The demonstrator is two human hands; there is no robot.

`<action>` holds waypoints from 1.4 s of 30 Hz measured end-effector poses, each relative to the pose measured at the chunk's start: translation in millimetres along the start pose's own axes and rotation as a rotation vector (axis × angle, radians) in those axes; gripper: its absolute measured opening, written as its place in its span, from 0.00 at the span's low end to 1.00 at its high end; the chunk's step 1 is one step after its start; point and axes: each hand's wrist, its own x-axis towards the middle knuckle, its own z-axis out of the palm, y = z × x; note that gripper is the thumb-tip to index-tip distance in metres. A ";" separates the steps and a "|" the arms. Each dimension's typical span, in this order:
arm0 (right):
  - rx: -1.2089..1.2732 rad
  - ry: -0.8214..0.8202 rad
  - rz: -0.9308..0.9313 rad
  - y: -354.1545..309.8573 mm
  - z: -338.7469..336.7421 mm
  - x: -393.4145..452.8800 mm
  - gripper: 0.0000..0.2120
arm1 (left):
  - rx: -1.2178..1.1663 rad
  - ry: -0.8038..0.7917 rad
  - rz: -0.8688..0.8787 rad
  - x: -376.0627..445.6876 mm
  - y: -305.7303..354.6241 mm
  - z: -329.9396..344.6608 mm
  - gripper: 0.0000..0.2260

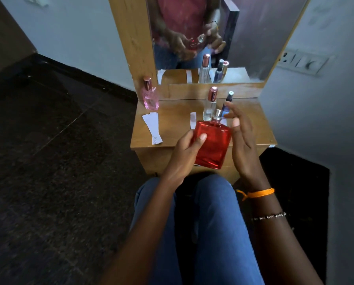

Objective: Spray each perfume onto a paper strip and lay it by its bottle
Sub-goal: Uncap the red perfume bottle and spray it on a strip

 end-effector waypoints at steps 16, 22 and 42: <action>0.079 -0.305 -0.009 -16.6 -36.2 44.3 0.17 | 0.122 -0.026 0.029 -2.6 3.3 -10.8 0.07; 0.103 -0.528 0.060 -31.2 -37.2 52.0 0.17 | 0.016 -0.079 0.016 -6.2 8.3 -16.0 0.05; -0.058 -0.052 0.132 -22.4 1.7 23.3 0.16 | 0.081 0.089 0.134 -0.6 0.8 -11.4 0.10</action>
